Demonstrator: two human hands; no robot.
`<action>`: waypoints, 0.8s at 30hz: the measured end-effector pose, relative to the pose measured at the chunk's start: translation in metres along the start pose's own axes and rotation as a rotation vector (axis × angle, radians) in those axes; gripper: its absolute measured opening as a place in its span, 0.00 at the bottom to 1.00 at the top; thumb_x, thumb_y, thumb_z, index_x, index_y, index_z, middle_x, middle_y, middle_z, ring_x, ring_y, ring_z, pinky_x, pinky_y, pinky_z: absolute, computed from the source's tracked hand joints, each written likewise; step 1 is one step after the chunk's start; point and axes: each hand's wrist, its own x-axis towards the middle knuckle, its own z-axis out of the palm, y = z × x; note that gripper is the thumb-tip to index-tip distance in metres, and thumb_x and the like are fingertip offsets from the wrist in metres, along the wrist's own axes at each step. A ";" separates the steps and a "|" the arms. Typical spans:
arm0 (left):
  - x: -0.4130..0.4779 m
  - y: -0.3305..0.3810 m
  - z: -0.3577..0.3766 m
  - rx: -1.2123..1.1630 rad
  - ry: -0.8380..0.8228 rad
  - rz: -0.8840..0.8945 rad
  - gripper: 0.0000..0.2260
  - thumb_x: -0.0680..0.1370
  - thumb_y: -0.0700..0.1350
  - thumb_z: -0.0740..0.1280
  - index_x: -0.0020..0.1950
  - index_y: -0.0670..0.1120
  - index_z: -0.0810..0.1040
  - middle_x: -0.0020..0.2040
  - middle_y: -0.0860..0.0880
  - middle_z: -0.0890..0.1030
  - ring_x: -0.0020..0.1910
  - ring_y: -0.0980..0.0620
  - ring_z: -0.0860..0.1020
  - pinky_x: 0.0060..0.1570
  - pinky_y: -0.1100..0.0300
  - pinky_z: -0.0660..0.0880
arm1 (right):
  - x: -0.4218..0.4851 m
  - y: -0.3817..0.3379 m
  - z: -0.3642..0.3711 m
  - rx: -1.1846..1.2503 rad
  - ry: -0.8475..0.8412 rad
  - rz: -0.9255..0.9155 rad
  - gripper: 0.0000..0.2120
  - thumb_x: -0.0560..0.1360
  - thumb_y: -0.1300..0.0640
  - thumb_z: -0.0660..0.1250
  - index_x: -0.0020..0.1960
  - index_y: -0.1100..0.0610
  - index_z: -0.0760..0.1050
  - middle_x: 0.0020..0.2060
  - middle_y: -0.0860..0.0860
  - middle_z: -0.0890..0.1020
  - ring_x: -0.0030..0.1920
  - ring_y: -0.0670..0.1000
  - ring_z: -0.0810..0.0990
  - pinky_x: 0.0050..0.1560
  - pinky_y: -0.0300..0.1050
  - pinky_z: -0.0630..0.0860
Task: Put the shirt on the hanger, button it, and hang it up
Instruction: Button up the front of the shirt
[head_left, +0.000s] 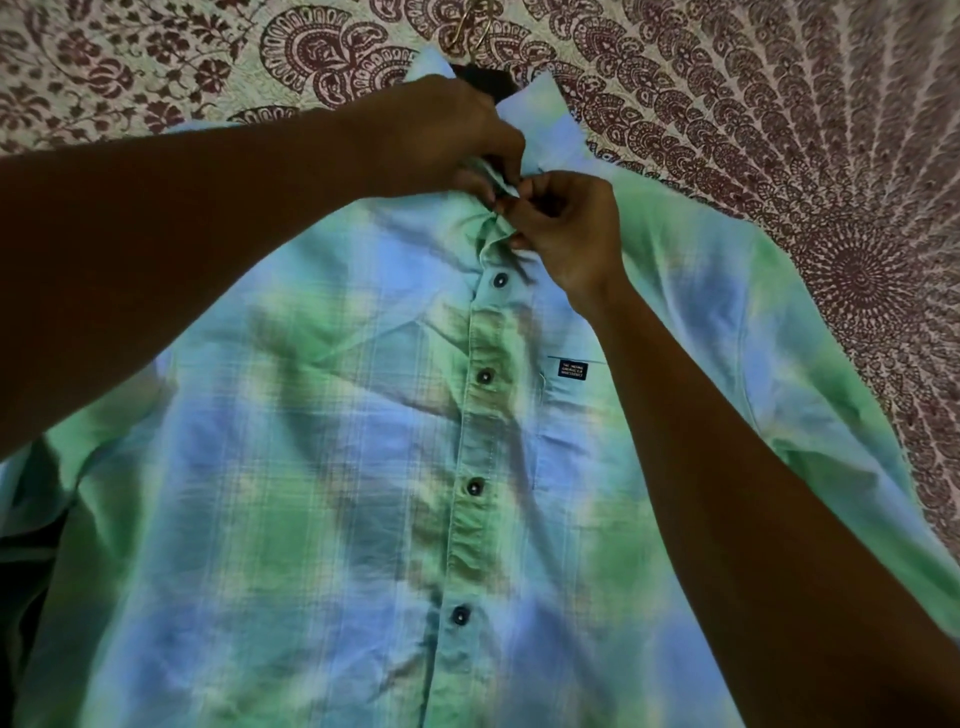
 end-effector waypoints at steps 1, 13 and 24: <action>0.001 0.000 0.001 0.001 0.010 0.004 0.12 0.74 0.45 0.68 0.57 0.44 0.78 0.52 0.37 0.77 0.55 0.38 0.74 0.51 0.49 0.69 | 0.000 0.001 0.000 0.013 -0.001 0.000 0.13 0.71 0.67 0.70 0.31 0.56 0.72 0.27 0.54 0.75 0.29 0.50 0.75 0.31 0.39 0.78; 0.002 0.000 0.019 -0.209 0.222 -0.111 0.11 0.74 0.45 0.69 0.53 0.41 0.80 0.48 0.39 0.79 0.49 0.42 0.74 0.44 0.60 0.63 | 0.001 0.002 -0.016 0.136 -0.144 -0.022 0.07 0.73 0.69 0.66 0.40 0.59 0.77 0.26 0.45 0.79 0.29 0.42 0.74 0.33 0.35 0.73; 0.005 0.001 0.025 -0.237 0.286 -0.117 0.10 0.74 0.46 0.68 0.48 0.39 0.79 0.44 0.39 0.79 0.45 0.42 0.73 0.39 0.63 0.59 | 0.000 0.004 -0.014 0.024 0.013 -0.178 0.04 0.69 0.63 0.68 0.39 0.55 0.79 0.26 0.40 0.80 0.30 0.39 0.75 0.35 0.38 0.71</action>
